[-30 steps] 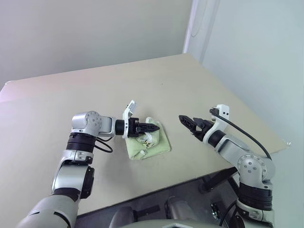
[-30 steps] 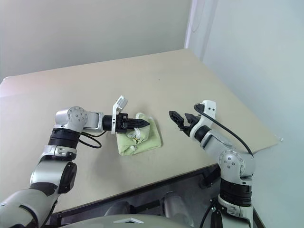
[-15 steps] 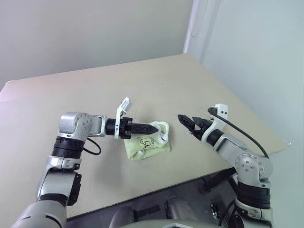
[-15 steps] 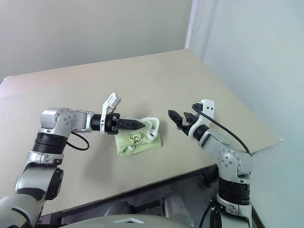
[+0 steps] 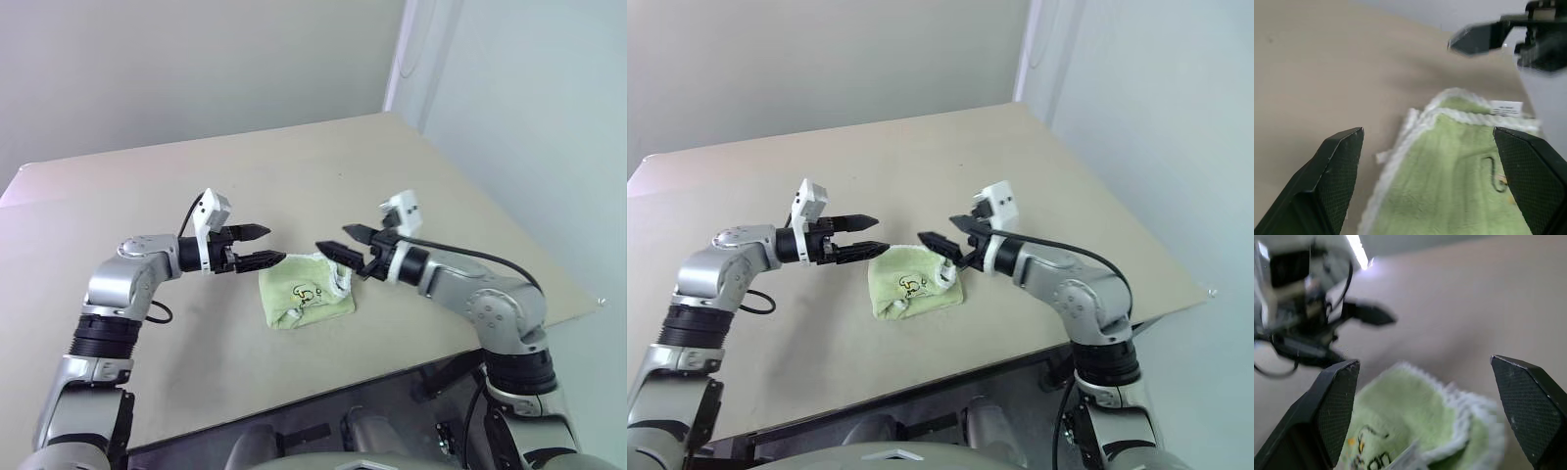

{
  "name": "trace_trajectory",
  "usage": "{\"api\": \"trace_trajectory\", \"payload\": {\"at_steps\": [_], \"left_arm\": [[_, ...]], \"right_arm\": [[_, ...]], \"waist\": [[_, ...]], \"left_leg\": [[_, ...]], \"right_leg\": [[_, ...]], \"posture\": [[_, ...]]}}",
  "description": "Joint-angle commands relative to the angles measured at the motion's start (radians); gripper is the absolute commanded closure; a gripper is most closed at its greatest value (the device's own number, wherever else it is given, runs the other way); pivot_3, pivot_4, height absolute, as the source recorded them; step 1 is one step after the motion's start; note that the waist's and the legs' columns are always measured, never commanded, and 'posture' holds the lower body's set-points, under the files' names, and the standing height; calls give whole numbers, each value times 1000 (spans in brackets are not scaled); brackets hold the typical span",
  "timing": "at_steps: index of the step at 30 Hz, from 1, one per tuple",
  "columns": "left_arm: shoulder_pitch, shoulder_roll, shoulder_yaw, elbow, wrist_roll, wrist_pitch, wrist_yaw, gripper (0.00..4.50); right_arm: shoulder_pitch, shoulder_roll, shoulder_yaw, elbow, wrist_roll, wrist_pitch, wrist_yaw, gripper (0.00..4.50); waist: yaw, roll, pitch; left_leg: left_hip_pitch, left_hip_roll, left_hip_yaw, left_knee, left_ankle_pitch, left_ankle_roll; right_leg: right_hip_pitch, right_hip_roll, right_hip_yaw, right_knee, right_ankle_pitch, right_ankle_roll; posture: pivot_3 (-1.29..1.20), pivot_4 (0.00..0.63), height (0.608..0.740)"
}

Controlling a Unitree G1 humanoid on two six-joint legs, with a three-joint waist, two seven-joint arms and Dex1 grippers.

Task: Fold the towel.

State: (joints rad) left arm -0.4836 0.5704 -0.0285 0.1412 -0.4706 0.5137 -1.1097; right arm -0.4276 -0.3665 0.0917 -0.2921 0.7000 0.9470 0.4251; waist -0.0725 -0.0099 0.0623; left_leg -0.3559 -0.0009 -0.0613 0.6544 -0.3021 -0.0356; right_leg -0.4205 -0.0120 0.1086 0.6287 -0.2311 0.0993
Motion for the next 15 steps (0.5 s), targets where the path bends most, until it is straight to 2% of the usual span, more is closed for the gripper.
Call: {"api": "trace_trajectory", "payload": {"at_steps": [1,5,9,15], "left_arm": [[26,-3,-12,-39,38,-94,-7,42],[81,-15,-45,-62,80,-166,-1,42],[143,-30,-116,-42,188,-304,14,42],[167,-59,-186,124,330,-532,53,42]], "right_arm": [[-17,-12,60,22,-71,-60,53,0],[-17,-12,110,71,-142,-94,84,0],[4,-9,156,125,-215,-131,102,0],[72,10,253,207,-365,-230,92,0]], "waist": [[2,0,0],[3,0,0],[3,0,0],[4,0,-1]], "left_leg": [[0,0,0,0,0,0],[0,0,0,0,0,0],[1,0,0,1,0,0],[1,0,0,3,0,0]], "right_leg": [[0,0,0,0,1,0],[0,0,0,1,2,1],[0,0,0,1,2,1],[2,0,0,1,0,0]], "posture": [[0,0,740],[0,0,740],[0,0,740],[0,0,740]]}}
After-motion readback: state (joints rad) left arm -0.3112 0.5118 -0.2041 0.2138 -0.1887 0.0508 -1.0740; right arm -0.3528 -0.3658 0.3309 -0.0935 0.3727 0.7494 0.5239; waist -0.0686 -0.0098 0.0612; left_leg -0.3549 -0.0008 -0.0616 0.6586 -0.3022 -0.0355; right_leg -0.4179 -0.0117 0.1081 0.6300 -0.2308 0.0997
